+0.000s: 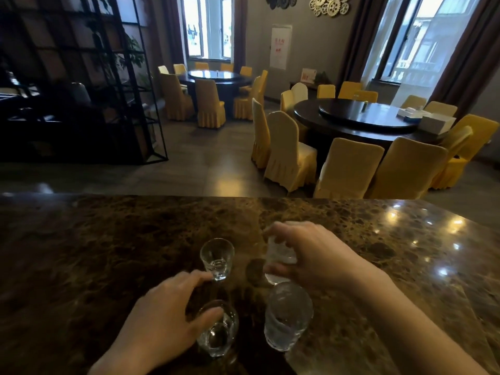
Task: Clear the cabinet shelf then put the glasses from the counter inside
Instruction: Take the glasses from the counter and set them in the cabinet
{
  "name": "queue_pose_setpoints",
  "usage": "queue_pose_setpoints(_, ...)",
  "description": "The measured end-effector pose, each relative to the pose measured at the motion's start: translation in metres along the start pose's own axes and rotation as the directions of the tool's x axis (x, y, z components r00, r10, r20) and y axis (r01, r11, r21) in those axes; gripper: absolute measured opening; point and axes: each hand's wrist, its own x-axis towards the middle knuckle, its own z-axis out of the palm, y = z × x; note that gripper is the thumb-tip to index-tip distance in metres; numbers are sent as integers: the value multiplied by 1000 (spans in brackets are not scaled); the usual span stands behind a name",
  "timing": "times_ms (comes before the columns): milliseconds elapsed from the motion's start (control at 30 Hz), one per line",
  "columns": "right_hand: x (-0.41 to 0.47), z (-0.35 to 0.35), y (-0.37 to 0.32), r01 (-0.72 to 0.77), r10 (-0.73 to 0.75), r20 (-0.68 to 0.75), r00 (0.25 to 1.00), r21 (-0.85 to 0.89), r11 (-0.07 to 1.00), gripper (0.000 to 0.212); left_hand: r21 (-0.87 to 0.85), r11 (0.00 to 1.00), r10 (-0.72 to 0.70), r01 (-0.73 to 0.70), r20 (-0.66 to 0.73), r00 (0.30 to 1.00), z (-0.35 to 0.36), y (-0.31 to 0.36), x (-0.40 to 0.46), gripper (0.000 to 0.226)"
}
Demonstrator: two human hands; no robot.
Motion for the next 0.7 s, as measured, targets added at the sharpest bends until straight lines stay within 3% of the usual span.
queue_pose_setpoints(133,66,28,-12,21,-20,28,999,-35,999,76,6,999,-40,40,97,994,16,0,-14,104)
queue_pose_setpoints(233,100,59,-24,41,-38,69,997,-38,998,88,50,999,-14,7,148,989,30,1,-9,116)
queue_pose_setpoints(467,136,107,-33,85,-52,254,966,-120,989,105,23,999,41,-46,179,983,53,-5,6,107)
queue_pose_setpoints(700,150,125,-40,95,-69,193,979,-130,987,83,-25,996,94,-91,171,981,59,-19,14,94)
